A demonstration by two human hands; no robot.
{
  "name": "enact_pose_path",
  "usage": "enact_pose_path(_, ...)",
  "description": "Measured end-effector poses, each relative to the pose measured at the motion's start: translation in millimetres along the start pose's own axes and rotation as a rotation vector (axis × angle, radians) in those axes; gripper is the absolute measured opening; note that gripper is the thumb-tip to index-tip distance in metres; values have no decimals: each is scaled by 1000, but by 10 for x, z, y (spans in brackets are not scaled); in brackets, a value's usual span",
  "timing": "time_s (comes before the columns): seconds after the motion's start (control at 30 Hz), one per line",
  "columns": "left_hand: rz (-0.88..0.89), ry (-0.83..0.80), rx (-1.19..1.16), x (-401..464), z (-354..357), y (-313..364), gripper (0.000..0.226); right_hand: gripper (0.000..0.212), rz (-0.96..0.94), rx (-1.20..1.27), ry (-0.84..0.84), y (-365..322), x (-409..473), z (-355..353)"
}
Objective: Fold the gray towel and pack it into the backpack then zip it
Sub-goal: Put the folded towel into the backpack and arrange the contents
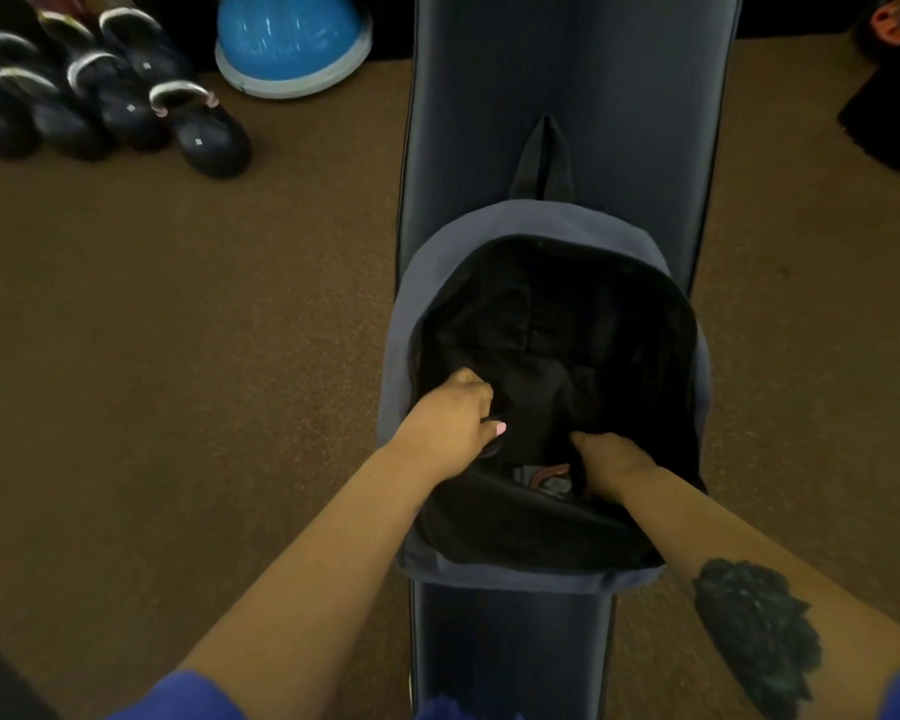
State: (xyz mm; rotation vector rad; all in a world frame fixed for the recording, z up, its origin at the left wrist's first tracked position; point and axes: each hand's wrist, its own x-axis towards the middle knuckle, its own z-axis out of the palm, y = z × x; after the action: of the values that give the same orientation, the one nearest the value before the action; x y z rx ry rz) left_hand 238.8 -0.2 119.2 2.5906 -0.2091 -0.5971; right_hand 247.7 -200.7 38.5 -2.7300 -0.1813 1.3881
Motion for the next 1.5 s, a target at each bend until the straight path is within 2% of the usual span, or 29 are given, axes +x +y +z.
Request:
enact_pose_path(0.17, 51, -48, -54, -5, 8, 6, 39, 66, 21, 46, -39, -10, 3, -42)
enact_pose_path(0.3, 39, -69, -83, 0, 3, -33, 37, 59, 26, 91, 55, -45, 11, 31)
enact_pose_path(0.57, -6, -74, 96, 31, -28, 69, 26, 51, 69, 8, 166, -111, -79, 49)
enact_pose_path(0.77, -147, -64, 72, -28, -16, 134, 32, 55, 217, 91, 135, -51, -141, 25)
enact_pose_path(0.9, -192, 21, 62, -25, 66, 166, 44, 74, 330, 205, 22, -15, -137, 1)
enact_pose_path(1.0, -239, 47, 104, 5, 113, 177, 49, 76, 362, 236, -5, -7, -109, -15)
enact_pose_path(1.1, -223, 39, 157, 40, 145, 162, 49, 70, 368, 225, -16, 13, -85, -14)
enact_pose_path(1.23, -197, 1, 125, 8, 111, 146, 47, 48, 350, 231, -47, 79, -89, -136)
enact_pose_path(1.5, -127, -37, 98, -36, 64, 96, 43, 35, 365, 289, 93, 90, -49, -175)
